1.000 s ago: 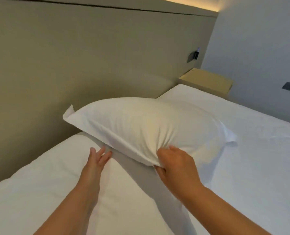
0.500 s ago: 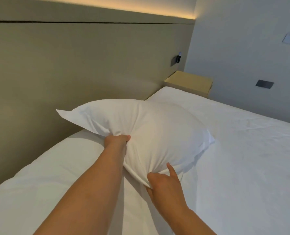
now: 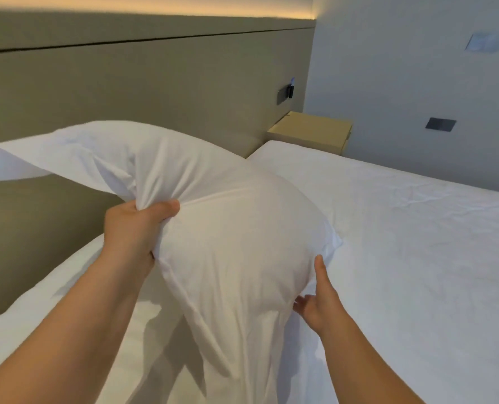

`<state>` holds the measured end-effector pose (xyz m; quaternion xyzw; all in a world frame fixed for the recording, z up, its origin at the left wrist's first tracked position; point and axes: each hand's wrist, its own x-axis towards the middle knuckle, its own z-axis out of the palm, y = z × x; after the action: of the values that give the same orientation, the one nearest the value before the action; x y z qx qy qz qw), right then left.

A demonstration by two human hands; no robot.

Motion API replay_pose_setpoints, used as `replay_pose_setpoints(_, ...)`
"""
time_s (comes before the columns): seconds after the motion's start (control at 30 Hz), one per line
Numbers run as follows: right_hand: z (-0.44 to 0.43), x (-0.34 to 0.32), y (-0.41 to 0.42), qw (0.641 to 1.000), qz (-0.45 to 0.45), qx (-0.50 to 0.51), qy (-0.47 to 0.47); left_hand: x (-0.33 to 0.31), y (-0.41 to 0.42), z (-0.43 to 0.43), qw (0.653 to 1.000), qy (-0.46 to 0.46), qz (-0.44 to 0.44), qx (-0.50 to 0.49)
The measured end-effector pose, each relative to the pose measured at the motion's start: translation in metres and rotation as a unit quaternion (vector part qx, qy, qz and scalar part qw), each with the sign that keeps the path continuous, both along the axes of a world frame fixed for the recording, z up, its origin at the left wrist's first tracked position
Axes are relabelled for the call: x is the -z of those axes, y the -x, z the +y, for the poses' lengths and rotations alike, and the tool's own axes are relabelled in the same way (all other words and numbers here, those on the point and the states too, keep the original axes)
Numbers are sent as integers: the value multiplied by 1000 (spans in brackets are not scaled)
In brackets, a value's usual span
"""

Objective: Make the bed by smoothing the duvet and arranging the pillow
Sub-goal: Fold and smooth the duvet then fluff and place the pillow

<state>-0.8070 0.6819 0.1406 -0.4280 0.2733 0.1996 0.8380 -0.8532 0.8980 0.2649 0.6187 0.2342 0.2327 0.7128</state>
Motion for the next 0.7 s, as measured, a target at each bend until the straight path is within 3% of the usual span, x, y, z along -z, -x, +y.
replay_pose_setpoints(0.1,20,-13,0,998,-49,-49,8,-17,27,11,1000,-16,-23,4)
replay_pose_setpoints(0.23,39,-38,13,994,-75,-7,74,-25,73,31,999,-29,-24,-8)
replay_pose_setpoints(0.37,70,-62,73,982,-164,-43,83,-25,163,70,997,-41,-63,-35)
replay_pose_setpoints(0.47,105,-61,131,976,-197,-79,58,-12,234,108,996,-29,3,-82)
replay_pose_setpoints(0.57,127,-45,169,977,-179,-73,89,27,282,126,985,-15,123,-123)
replay_pose_setpoints(0.7,136,-38,191,976,-148,-54,148,64,312,133,974,92,179,-100)
